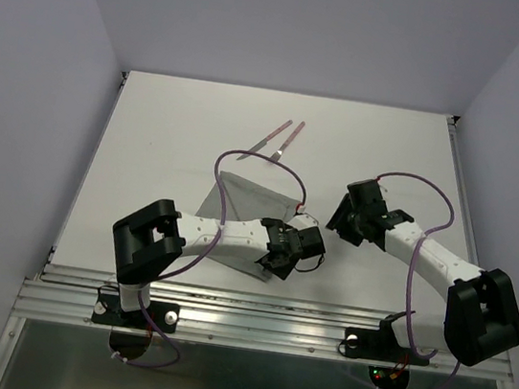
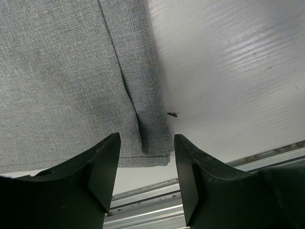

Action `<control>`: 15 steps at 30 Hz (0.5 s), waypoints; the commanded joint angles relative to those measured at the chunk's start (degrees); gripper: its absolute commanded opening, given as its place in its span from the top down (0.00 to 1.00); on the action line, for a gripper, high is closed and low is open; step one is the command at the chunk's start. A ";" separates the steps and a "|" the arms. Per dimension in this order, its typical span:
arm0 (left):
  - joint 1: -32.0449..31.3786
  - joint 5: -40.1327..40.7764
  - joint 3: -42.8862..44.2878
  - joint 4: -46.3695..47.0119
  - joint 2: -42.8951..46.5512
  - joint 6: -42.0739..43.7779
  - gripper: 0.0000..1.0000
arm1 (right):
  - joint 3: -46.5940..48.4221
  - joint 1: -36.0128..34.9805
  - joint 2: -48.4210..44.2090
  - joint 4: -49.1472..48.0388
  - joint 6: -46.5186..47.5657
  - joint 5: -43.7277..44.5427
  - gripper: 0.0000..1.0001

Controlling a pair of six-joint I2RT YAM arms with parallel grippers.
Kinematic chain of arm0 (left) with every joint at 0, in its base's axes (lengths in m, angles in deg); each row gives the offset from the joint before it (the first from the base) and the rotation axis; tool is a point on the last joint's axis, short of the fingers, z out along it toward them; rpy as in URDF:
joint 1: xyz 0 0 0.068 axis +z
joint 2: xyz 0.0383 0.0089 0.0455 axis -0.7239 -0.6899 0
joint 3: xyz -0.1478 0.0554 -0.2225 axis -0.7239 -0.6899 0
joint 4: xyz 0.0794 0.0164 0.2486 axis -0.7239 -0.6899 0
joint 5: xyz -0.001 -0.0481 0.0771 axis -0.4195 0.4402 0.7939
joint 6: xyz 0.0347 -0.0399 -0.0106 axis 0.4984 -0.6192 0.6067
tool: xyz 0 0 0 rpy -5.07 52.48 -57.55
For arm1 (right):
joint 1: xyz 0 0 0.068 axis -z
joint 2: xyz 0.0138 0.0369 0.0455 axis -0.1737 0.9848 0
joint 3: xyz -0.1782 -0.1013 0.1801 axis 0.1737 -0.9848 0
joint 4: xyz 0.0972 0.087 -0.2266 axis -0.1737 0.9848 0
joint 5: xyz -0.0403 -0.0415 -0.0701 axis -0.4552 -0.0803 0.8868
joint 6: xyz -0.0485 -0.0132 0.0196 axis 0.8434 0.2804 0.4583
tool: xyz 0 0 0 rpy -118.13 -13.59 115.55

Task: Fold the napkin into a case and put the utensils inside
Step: Pick up the upper triangle-folded napkin from the center of the board.

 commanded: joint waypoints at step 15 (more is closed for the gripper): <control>-0.98 1.52 -0.63 2.00 -0.51 4.01 0.51 | -0.05 0.43 -0.79 -2.54 -0.15 -1.62 0.44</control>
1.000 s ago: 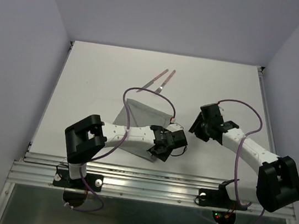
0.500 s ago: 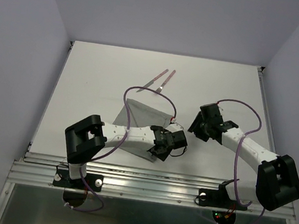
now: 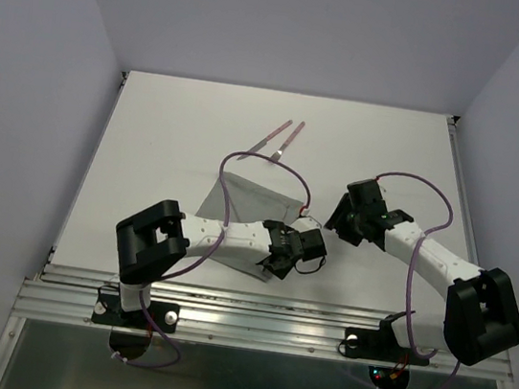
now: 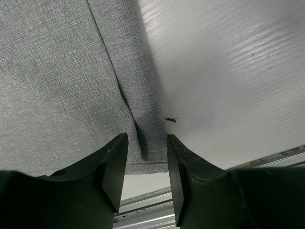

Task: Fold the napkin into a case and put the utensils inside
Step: Pick up the upper triangle-folded napkin from the center of the board.

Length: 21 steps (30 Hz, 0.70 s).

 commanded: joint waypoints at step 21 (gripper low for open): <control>-0.83 1.92 -3.67 1.83 -3.89 0.55 0.54 | -0.79 0.43 -2.13 -1.65 -0.37 -1.38 0.40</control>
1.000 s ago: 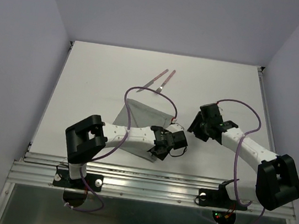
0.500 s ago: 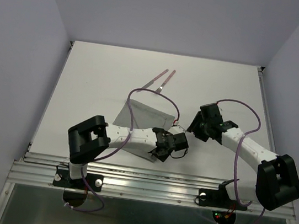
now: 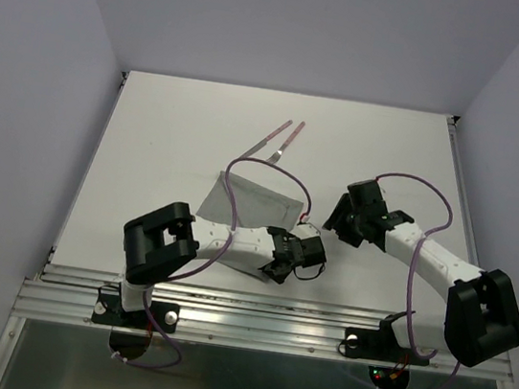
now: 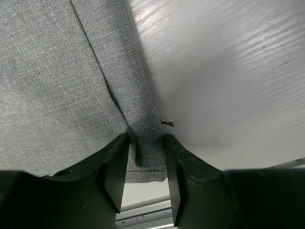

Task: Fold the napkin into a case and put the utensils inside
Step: Pick up the upper triangle-folded napkin from the center of the board.

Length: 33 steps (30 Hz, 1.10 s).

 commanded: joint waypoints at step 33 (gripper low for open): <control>4.20 -3.40 -7.69 8.67 11.79 9.38 1.00 | -0.29 -6.69 8.06 -20.09 -8.03 -17.25 0.21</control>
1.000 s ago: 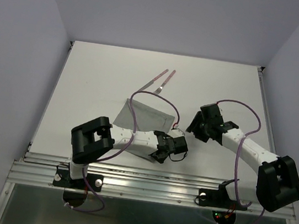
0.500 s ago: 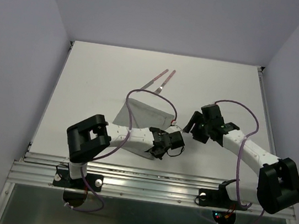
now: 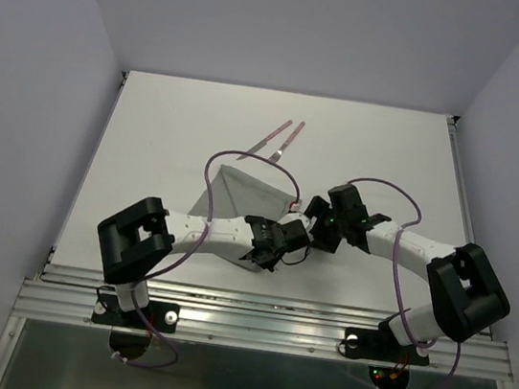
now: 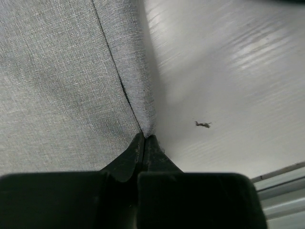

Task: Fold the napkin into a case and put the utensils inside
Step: Pick up the upper triangle-folded napkin from the center of the board.

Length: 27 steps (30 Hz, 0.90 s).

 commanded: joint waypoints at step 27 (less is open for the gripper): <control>1.79 -3.04 -2.77 5.54 11.53 4.65 1.00 | 5.39 -1.34 17.08 -28.11 -15.37 -5.55 0.46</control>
